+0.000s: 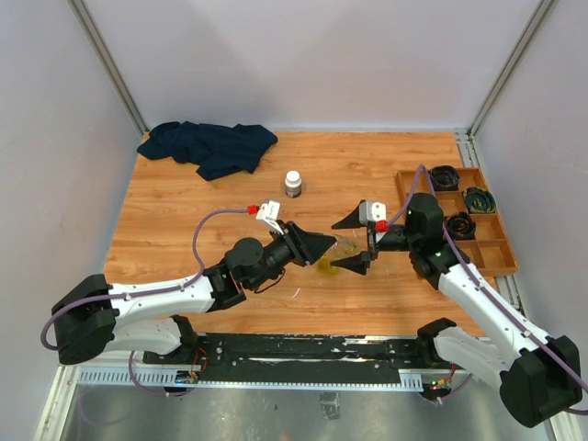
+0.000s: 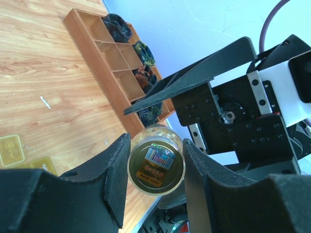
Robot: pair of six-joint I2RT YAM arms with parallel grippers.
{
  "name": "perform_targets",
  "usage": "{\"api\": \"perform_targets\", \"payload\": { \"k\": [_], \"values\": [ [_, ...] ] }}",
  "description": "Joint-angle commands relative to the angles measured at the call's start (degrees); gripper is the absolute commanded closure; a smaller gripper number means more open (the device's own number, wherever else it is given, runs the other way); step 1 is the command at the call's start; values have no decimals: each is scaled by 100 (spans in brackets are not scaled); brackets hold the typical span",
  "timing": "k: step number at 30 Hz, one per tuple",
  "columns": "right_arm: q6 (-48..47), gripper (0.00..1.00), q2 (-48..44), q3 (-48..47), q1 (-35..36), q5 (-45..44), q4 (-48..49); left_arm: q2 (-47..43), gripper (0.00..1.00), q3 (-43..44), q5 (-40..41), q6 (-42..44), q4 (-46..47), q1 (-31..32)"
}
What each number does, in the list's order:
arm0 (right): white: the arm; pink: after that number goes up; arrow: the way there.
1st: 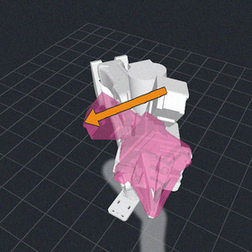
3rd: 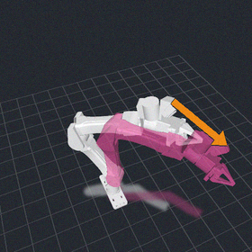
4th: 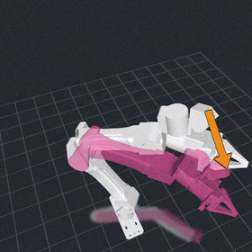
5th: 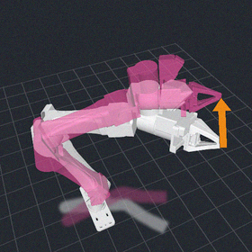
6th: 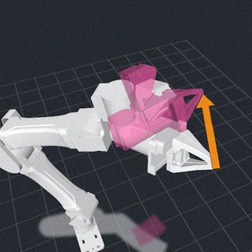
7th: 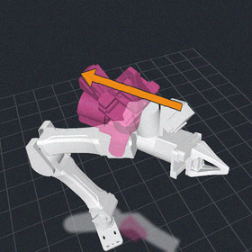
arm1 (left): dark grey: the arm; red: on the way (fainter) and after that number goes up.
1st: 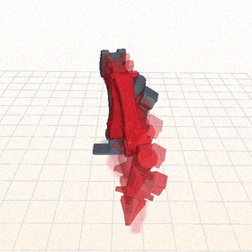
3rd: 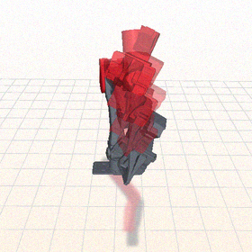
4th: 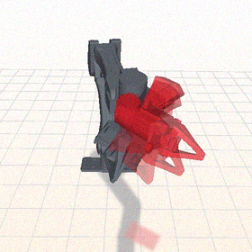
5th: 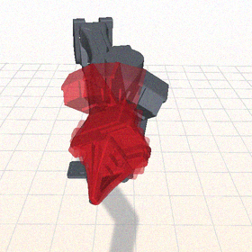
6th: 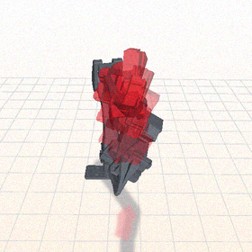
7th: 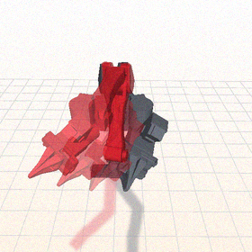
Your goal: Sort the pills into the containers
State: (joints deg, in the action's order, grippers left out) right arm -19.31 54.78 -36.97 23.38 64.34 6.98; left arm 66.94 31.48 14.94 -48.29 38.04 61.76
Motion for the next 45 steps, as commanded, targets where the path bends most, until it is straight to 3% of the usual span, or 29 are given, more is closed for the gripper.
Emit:
{"api": "perform_targets", "payload": {
  "k": [1,14,22,24,26,29,36,41,45],
  "values": [
    [-248,15,83,-57,203,-337,-117,26,100,266,176,-55,344,106],
    [-448,35,129,-94,281,-454,-309,113,100,250,133,-61,429,153],
    [-551,59,138,-168,290,-382,-466,105,99,231,101,-38,478,168],
    [-592,71,146,-215,290,-347,-573,100,93,229,45,-15,510,162],
    [-724,78,136,-301,290,-282,-777,89,73,225,-18,18,515,167],
    [-827,96,124,-434,222,-137,-1050,5,50,191,-167,199,516,161],
    [-862,98,110,-473,-48,583,-1202,-918,24,-402,-565,1494,741,168],
    [-1193,99,156,-573,-120,968,-1550,-1783,12,-1033,-994,2801,862,166],
    [-1495,96,208,-620,-130,1211,-1822,-2266,5,-1499,-1818,3856,1064,161]
  ]
}}
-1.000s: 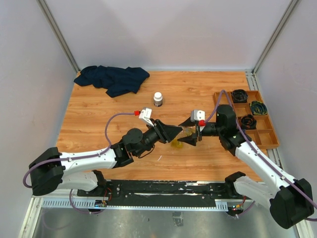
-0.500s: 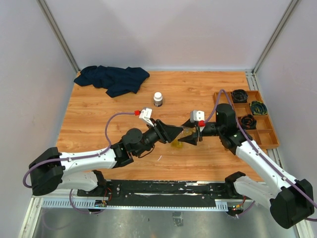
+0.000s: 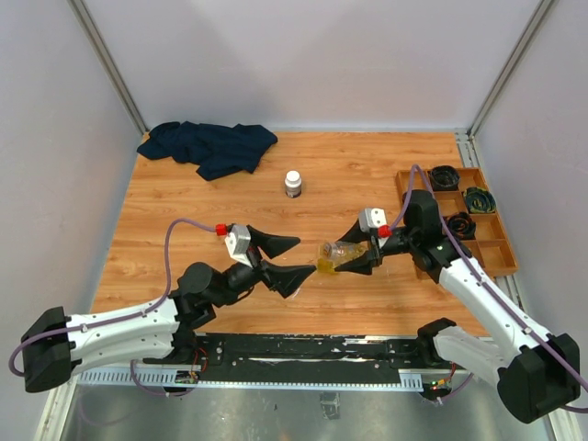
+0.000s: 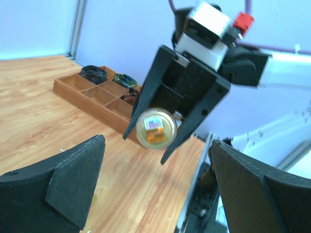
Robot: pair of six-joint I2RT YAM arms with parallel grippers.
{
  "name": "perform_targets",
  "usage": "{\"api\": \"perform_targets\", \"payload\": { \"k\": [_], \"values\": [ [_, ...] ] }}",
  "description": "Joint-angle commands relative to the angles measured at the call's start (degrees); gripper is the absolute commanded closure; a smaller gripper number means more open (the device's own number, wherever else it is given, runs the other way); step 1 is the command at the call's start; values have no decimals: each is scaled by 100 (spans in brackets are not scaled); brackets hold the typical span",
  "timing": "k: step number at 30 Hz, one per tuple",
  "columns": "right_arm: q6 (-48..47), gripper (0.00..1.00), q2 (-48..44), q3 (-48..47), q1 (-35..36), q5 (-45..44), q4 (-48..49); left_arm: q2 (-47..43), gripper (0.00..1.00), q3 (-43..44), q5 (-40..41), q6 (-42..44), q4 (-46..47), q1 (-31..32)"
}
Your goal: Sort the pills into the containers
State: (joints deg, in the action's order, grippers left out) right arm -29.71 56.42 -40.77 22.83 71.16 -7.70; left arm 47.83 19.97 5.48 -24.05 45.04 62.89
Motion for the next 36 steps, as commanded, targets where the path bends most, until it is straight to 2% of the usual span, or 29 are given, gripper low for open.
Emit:
{"api": "perform_targets", "payload": {
  "k": [1,3,7,12,17,22,25,33,36],
  "values": [
    [-546,97,59,-255,-77,554,-440,-410,5,-415,-1129,1699,373,50],
    [-684,98,83,-264,-77,583,-568,-469,5,-505,-1766,2369,386,56],
    [-994,97,125,-270,-76,619,-821,-424,4,-639,-2404,3657,493,50],
    [-1519,97,167,-330,-77,636,-1232,-80,6,-271,-2665,4665,85,48],
    [-1654,98,191,-346,-77,642,-1353,481,13,452,-2576,5000,-743,26],
    [-1708,99,202,-361,-77,637,-1418,1053,19,987,-2623,5105,-1135,-47],
    [-1722,99,188,-378,-70,648,-1435,1264,21,1123,-2574,5218,-1250,-54],
    [-1731,99,203,-377,-68,681,-1456,1351,41,1188,-2295,5262,-1256,-83],
    [-1731,99,211,-378,-68,664,-1446,1341,44,1186,-2329,5222,-1236,-79]
  ]
}}
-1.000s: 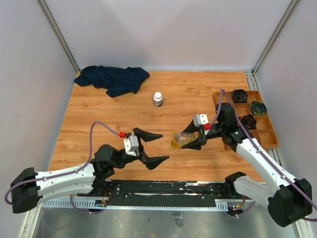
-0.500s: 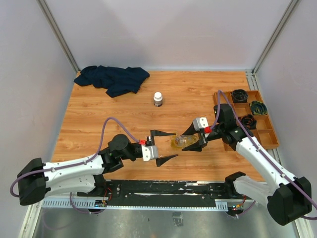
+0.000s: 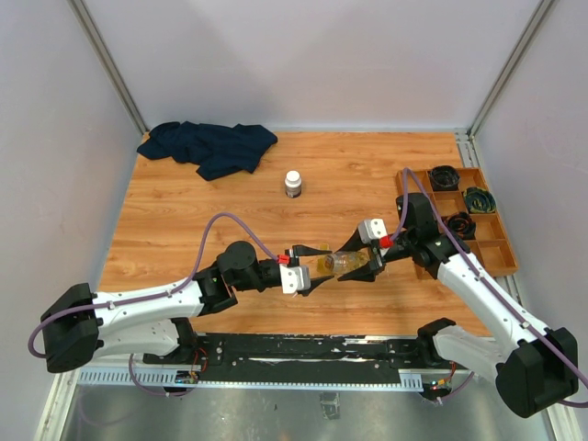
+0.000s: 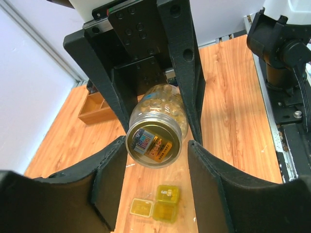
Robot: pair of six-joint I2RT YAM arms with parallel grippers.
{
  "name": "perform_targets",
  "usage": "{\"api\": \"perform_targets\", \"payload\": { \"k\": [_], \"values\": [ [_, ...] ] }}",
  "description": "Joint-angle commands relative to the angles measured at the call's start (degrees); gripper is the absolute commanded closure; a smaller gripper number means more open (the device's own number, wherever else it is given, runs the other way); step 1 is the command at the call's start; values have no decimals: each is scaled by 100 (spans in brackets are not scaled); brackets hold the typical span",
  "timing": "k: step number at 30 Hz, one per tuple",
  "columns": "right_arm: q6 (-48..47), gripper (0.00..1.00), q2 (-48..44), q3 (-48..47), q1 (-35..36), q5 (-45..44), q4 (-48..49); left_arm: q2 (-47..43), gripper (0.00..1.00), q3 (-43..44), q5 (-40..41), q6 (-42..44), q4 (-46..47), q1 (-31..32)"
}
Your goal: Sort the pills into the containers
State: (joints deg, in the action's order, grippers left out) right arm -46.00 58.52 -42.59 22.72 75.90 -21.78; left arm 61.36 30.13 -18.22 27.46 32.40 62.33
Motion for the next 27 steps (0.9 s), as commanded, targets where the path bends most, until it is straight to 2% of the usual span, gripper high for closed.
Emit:
{"api": "perform_targets", "payload": {
  "k": [1,10,27],
  "values": [
    [-102,99,8,-189,-57,177,-38,-12,44,167,28,47,43,-26],
    [-102,100,29,-193,-58,162,-51,-108,31,48,70,-126,359,-35],
    [-128,99,76,-197,-57,74,-89,64,37,101,-38,-603,453,-34]
  ]
}}
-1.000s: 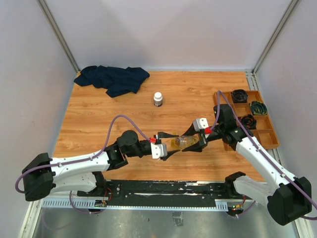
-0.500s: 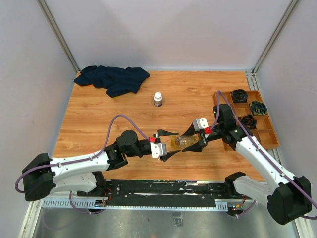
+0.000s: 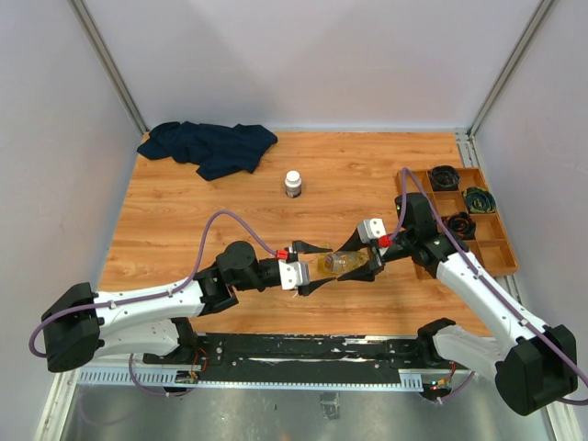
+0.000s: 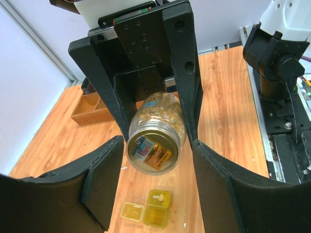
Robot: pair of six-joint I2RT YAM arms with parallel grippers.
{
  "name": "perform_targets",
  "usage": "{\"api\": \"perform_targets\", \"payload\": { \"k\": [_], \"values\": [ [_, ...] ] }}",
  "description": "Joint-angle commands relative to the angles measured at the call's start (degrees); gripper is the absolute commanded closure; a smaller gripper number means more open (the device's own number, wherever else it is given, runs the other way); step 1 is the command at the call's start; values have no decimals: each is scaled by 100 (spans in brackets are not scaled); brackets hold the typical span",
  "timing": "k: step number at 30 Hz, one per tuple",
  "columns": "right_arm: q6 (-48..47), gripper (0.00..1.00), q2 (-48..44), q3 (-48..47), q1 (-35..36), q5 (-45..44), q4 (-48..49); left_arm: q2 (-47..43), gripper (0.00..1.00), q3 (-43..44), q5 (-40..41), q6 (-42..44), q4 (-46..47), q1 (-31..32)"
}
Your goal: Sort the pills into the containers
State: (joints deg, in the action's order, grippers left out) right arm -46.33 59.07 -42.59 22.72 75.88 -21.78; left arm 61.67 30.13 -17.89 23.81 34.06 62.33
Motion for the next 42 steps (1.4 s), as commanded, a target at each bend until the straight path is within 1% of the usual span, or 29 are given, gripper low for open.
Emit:
{"api": "perform_targets", "payload": {
  "k": [1,3,5,7,9,10,12,14,17,20,21,26,28,30,33,34,35,36,39,40,42],
  "values": [
    [-96,99,25,-202,-57,70,-87,38,38,89,-74,-275,305,-35],
    [-96,99,30,-198,-57,60,-84,34,38,81,-77,-356,327,-30],
    [-105,99,32,-201,-54,59,-89,54,44,88,-86,-420,325,-33],
    [-103,99,28,-203,-57,51,-91,81,56,109,-5,-485,265,-35],
    [-112,99,34,-199,-57,44,-91,90,72,133,75,-634,227,-37],
    [-113,99,35,-205,-59,21,-97,83,78,133,116,-736,228,-41],
    [-114,99,48,-206,-57,-28,-98,64,88,134,188,-1062,238,-40],
    [-105,99,65,-219,-57,-98,-94,70,99,178,350,-1587,230,-41],
    [-92,99,103,-244,-64,-202,-109,56,100,188,648,-2897,241,-37],
    [-57,100,160,-268,-61,-293,-112,-25,100,-113,1043,-4374,710,-34],
    [-49,100,170,-273,-58,-313,-103,-66,100,-170,1251,-4777,734,-25],
    [-17,99,181,-289,-59,-386,-100,-194,100,-207,2118,-6145,473,20],
    [-17,100,178,-285,-66,-411,-102,-128,100,-25,2435,-6673,98,74],
    [-17,100,199,-292,-66,-425,-105,-16,100,170,2624,-6997,-204,139],
    [-17,100,218,-292,-66,-454,-107,119,98,327,2687,-7284,-346,201],
    [-17,100,226,-286,-66,-463,-103,145,95,348,2685,-7319,-348,202],
    [-17,99,222,-285,-66,-460,-100,149,89,362,2696,-7351,-366,212],
    [-15,99,229,-288,-66,-456,-104,146,75,370,2724,-7351,-400,210],
    [-10,99,225,-285,-66,-460,-107,62,47,322,2790,-7313,-435,210],
    [-8,100,220,-291,-66,-459,-101,31,40,307,2788,-7279,-436,212],
    [-8,99,226,-295,-66,-460,-101,-52,30,243,2811,-7219,-434,212]
  ]
}}
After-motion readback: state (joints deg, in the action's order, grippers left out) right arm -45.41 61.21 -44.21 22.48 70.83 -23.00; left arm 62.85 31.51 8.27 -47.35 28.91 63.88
